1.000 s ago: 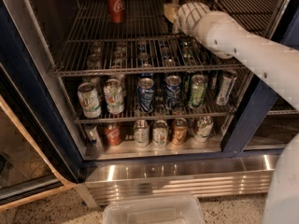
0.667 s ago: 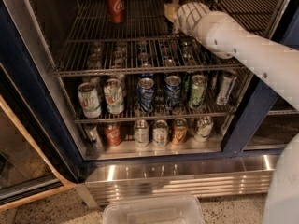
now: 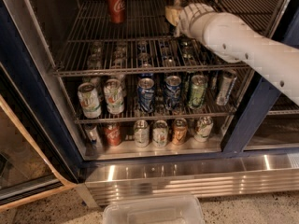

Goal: Pick redbull can from top shelf of fridge

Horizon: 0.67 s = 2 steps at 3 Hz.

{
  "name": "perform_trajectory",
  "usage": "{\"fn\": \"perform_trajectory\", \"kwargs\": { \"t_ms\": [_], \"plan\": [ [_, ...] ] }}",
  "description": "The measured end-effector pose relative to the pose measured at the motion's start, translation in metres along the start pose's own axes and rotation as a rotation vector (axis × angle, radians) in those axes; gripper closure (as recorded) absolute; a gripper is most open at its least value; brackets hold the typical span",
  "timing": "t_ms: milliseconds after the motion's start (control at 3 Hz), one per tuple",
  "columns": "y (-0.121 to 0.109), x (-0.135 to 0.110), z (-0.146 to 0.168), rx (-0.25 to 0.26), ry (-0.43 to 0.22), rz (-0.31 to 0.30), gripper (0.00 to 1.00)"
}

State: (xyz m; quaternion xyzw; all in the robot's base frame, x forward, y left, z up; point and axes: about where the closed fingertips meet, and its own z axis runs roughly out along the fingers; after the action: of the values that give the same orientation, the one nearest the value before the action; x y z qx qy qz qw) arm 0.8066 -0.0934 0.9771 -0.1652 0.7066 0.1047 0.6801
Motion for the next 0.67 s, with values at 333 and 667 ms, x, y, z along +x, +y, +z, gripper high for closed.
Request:
{"fn": "perform_trajectory", "kwargs": {
  "t_ms": [333, 667],
  "plan": [
    [0.023, -0.015, -0.024, -0.044, -0.034, -0.020, 1.00],
    [0.070, -0.041, -0.052, -0.110, -0.082, -0.006, 1.00]
  ]
}}
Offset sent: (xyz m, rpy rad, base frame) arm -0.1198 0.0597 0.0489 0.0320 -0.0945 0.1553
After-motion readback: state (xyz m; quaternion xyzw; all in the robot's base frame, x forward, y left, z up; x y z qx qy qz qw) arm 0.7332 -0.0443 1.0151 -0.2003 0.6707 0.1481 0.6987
